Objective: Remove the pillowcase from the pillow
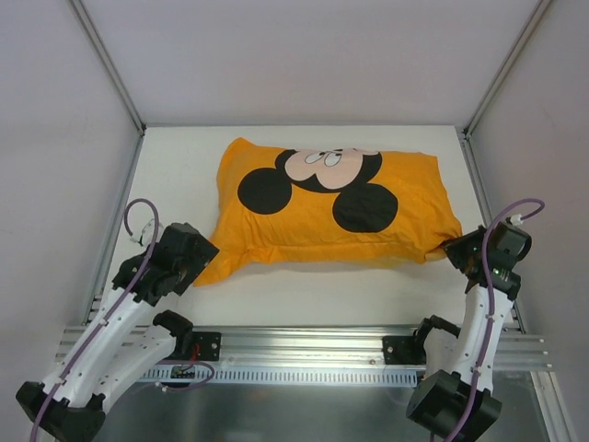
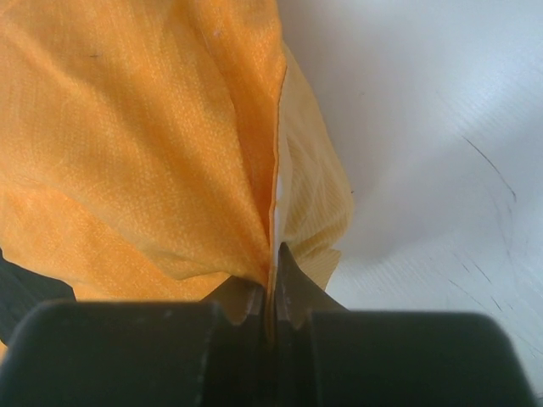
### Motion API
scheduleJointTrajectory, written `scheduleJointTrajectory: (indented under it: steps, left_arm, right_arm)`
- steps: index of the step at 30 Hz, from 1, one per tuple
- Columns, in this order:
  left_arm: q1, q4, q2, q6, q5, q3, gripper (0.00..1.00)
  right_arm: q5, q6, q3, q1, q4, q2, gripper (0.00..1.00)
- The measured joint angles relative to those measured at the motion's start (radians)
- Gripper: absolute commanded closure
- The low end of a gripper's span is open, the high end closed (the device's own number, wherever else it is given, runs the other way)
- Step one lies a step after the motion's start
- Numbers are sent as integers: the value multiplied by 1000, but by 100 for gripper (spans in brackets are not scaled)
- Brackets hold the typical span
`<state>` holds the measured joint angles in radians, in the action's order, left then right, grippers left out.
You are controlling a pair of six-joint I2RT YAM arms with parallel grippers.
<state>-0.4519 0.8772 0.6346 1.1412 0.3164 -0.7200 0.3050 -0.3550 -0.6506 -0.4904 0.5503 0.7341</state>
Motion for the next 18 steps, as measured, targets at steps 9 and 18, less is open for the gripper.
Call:
scheduleJointTrajectory:
  steps: [9,18]
  left_arm:
    - [2,29,204,126,86,44,1]
    - [2,-388,308,-245,-64,148,1]
  right_arm:
    - [8,0,4,12,1,-18,99]
    - [18,8,12,20,10,-35,99]
